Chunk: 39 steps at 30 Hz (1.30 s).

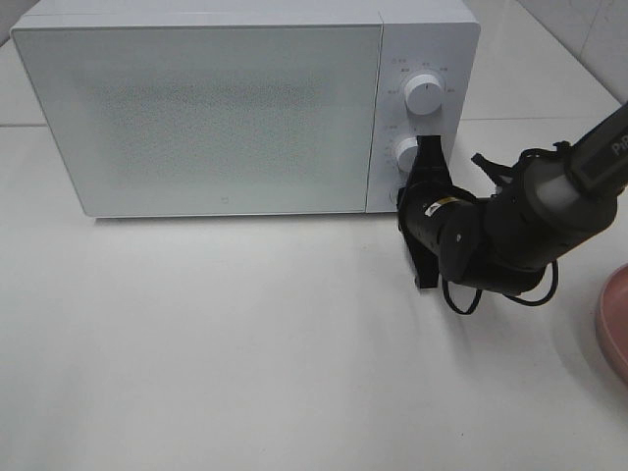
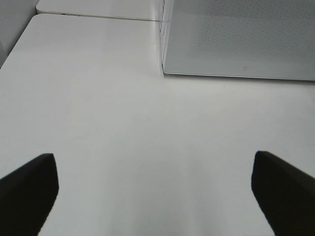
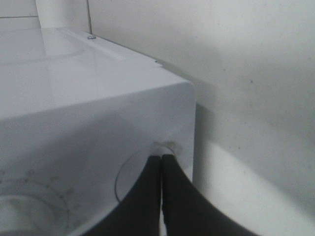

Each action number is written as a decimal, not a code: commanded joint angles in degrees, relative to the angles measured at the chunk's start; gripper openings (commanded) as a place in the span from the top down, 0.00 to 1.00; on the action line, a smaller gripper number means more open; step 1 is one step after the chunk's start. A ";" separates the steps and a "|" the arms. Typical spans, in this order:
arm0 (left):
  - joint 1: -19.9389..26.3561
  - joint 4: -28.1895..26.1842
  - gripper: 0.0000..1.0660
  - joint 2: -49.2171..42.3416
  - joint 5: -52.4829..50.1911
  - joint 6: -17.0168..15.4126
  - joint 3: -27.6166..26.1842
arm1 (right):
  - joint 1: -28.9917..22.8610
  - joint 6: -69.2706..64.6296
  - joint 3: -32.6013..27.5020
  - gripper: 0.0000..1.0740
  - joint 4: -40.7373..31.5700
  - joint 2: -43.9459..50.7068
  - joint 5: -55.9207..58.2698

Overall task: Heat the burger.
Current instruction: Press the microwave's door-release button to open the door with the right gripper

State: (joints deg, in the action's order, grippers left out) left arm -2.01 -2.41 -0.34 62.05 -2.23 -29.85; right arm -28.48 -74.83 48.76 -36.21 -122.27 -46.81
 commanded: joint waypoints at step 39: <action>-0.29 -0.46 0.06 -0.80 -0.80 -0.11 0.17 | -0.86 -1.32 2.23 1.00 -2.35 -0.63 -4.76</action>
State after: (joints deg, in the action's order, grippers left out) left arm -2.01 -2.41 -0.34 62.05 -2.23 -29.85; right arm -29.51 -76.43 49.73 -38.73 -122.67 -49.22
